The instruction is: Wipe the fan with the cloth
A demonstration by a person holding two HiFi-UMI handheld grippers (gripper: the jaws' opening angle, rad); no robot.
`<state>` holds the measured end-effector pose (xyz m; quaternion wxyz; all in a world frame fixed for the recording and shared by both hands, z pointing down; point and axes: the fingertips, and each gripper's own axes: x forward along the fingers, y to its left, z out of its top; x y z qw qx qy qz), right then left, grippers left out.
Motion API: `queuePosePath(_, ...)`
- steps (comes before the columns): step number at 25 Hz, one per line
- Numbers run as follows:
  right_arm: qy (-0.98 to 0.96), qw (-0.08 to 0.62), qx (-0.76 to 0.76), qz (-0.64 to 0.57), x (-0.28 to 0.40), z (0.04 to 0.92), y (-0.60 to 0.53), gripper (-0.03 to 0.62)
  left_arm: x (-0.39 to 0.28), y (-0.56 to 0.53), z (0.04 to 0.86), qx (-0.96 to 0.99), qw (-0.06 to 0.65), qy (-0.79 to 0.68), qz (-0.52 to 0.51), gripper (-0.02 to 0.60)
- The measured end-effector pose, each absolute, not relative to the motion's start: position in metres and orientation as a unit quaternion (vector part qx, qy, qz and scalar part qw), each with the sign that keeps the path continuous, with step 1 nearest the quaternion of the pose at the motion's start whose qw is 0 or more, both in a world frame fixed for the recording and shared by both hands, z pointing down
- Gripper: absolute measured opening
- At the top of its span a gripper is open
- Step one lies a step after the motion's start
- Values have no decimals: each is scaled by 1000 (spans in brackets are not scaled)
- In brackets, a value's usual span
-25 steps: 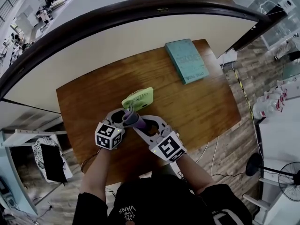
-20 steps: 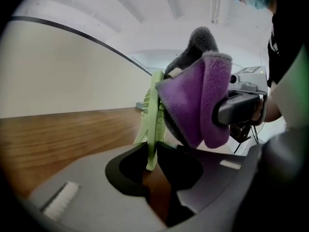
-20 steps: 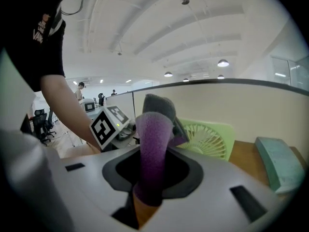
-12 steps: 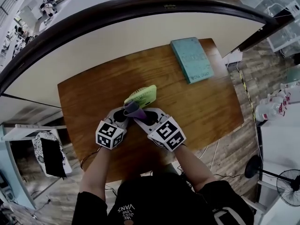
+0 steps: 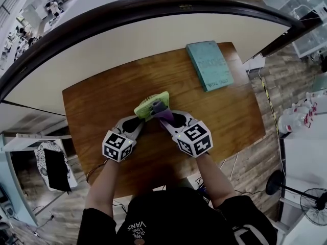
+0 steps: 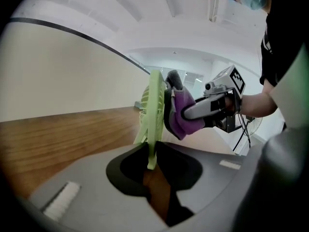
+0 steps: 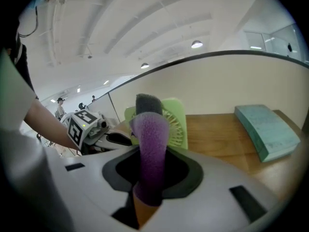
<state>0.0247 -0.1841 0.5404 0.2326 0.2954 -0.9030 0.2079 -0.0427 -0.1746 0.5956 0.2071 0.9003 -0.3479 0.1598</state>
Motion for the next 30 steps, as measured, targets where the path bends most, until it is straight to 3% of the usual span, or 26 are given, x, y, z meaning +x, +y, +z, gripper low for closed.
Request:
queuePosePath(11,-871,238,371,217,71,545,-204,103,-42,-174,597,900,209,-348,161,61)
queuePosePath(15,-896,231,328,189,52,532,-182,103,-41,-174,596,900,208,-349,160,61)
queuePosePath(22,-921,289,213,154,2,550,-135,103,-41,-173,596,900,205,-348,161,61)
queuePosePath(30,-911,305,189,204,-18,579,-137,103,-41,-173,596,902,198,-346,166,61)
